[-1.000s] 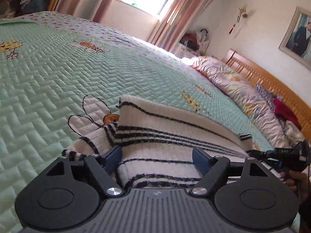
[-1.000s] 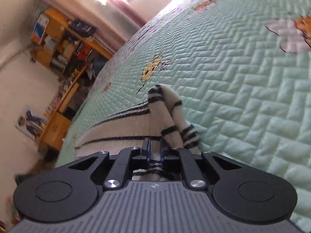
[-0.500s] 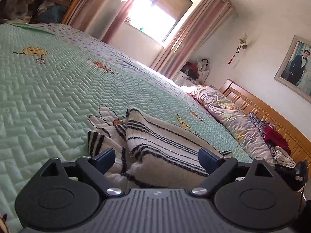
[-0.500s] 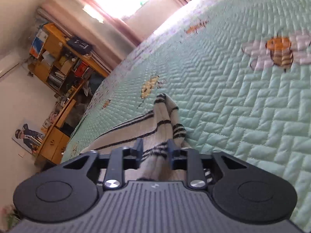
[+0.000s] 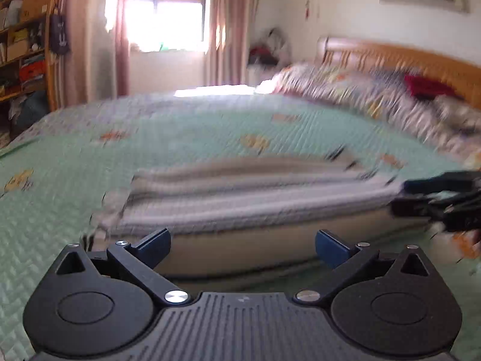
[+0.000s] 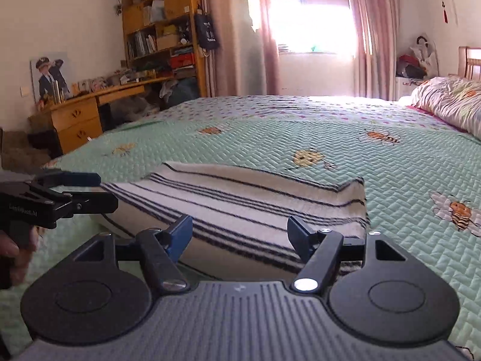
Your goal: Fold clothes
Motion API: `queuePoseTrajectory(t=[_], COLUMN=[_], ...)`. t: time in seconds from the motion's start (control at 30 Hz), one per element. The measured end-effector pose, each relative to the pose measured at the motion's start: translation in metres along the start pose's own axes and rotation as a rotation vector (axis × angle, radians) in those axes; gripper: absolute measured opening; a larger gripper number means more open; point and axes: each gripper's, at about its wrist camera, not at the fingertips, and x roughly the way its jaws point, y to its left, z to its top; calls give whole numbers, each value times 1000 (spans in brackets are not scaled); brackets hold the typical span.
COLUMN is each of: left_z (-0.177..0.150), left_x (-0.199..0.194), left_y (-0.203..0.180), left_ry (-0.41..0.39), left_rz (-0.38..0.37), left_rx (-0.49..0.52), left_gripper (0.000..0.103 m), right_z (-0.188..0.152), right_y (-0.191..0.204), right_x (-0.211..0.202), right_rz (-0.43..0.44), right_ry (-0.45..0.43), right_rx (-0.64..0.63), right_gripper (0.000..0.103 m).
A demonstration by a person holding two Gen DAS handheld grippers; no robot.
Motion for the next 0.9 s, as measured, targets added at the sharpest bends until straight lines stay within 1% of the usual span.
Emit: queuePoseTrajectory(t=[0.03, 0.07, 0.1, 0.17, 0.23, 0.3, 0.33, 0.37, 0.4, 0.43, 0.5, 0.53, 0.57, 0.6, 0.63, 0.7, 0.73, 0.8, 0.83, 0.87, 0.9], left_z=[-16, -28, -33, -29, -24, -12, -6, -3, 0, 3, -15, -23, -28, -33, -33, -33, -33, -29, -24, -19, -13], left_x=[20, 22, 12, -5, -27, -34, -38, -24, -9, 6, 23, 18, 13, 9, 9, 11, 12, 10, 5, 0, -5], left_y=[14, 24, 26, 27, 25, 22, 21, 26, 31, 36, 43, 44, 42, 41, 40, 39, 38, 34, 30, 27, 24], left_ry=[87, 66, 17, 9, -90, -181, -226, -179, -124, -69, -54, -89, -102, -113, -121, -136, -144, -154, -175, -197, -226], left_rz=[8, -29, -46, -93, -133, -128, -125, -121, -117, -114, -110, -123, -130, -136, -139, -143, -145, -117, -121, -127, -150], left_rx=[-70, -138, -166, -226, -220, -165, -136, -154, -174, -195, -224, -228, -219, -210, -205, -196, -191, -189, -178, -166, -149], left_gripper=[100, 100, 101, 101, 100, 102, 102, 102, 102, 101, 100, 100, 100, 101, 102, 102, 102, 102, 102, 102, 102], right_z=[-10, -21, -26, -24, -14, -2, 4, 11, 15, 13, 1, -14, -26, -31, -31, -19, -6, 22, 35, 43, 46], right_y=[-13, -30, -38, -38, -25, -13, -8, -3, -4, -11, -32, -44, -55, -61, -63, -58, -55, -52, -52, -58, -68], right_x=[6, 11, 8, -12, -33, -38, -33, -28, -16, 0, 28, 31, 23, 12, 1, -11, -9, 5, 17, 33, 51], right_rz=[-7, 7, 22, 43, 36, 47, 46, 45, 42, 29, -10, 8, 50, 72, 67, 39, 43, 56, 53, 48, 41], right_ry=[47, 102, 111, 66, -12, -94, -117, -140, -135, -93, 27, 64, 43, 10, -6, -50, -84, -130, -133, -109, -64], right_rx=[47, 120, 156, 164, 131, 72, 46, 20, 13, 35, 100, 143, 181, 198, 193, 154, 132, 90, 70, 63, 66], right_gripper=[71, 71, 71, 70, 71, 72, 76, 78, 79, 79, 79, 78, 78, 78, 78, 79, 79, 80, 82, 82, 82])
